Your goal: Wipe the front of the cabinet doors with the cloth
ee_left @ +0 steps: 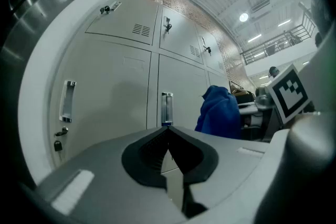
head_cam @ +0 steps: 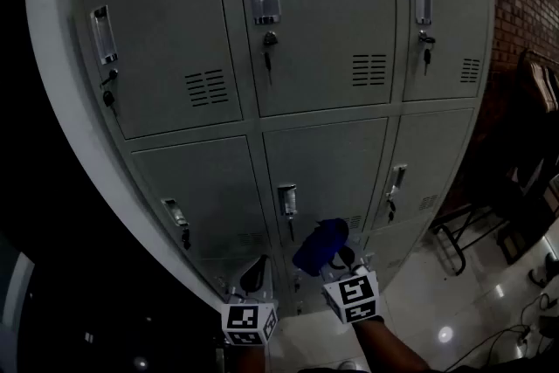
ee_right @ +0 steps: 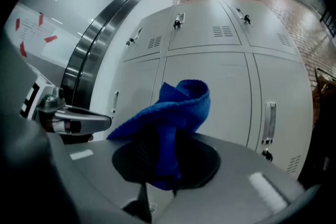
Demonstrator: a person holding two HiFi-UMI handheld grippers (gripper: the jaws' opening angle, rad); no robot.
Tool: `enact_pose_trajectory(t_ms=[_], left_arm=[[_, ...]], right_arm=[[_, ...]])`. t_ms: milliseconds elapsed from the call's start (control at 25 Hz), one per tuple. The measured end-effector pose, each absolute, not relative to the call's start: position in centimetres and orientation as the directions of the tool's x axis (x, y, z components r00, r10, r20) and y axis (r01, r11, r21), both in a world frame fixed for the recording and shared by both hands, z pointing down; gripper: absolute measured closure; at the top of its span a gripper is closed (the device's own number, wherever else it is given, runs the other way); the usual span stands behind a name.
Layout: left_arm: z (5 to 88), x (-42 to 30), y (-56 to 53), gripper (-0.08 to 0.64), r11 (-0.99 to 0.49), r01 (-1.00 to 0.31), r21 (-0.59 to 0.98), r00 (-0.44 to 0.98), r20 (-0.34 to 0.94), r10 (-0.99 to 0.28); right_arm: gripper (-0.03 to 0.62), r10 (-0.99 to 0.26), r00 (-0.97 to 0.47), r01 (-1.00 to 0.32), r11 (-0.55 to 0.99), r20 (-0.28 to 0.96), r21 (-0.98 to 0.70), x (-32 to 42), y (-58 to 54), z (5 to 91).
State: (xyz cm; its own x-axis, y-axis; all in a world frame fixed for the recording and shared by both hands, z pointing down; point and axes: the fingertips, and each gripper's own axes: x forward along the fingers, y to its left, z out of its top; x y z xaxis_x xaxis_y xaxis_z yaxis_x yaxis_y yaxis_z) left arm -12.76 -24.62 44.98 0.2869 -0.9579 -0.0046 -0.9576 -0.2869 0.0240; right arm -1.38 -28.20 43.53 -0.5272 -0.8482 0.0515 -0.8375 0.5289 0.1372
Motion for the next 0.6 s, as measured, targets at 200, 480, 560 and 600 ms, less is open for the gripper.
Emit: enact_pose_trajectory(t_ms=[200, 480, 560, 600], left_arm=[[45.0, -13.0, -24.9, 0.543, -0.288, -0.957, 0.019, 0.288, -0.003, -0.958], [44.9, -14.2, -25.3, 0.543, -0.275, -0.961, 0.014, 0.275, -0.007, -0.961], [44.6, -15.0, -25.4, 0.543, -0.261, -0.965, 0.007, 0.261, -0.011, -0.965], [44.3, -15.5, -25.6, 0.543, -0.253, -0.967, 0.005, 0.253, -0.016, -0.967]], right_arm=[[0.515, -0.842, -0.537, -0.826, 0.537, 0.049, 0.174, -3.4, -30.7, 39.5], [0.515, -0.813, -0.582, -0.794, 0.563, -0.019, 0.23, -6.7, -33.5, 31.9], [0.515, -0.804, -0.594, -0.786, 0.571, -0.034, 0.238, -7.6, -34.2, 30.4], [0.515, -0.799, -0.599, -0.783, 0.574, -0.042, 0.239, -7.9, -34.4, 29.6]])
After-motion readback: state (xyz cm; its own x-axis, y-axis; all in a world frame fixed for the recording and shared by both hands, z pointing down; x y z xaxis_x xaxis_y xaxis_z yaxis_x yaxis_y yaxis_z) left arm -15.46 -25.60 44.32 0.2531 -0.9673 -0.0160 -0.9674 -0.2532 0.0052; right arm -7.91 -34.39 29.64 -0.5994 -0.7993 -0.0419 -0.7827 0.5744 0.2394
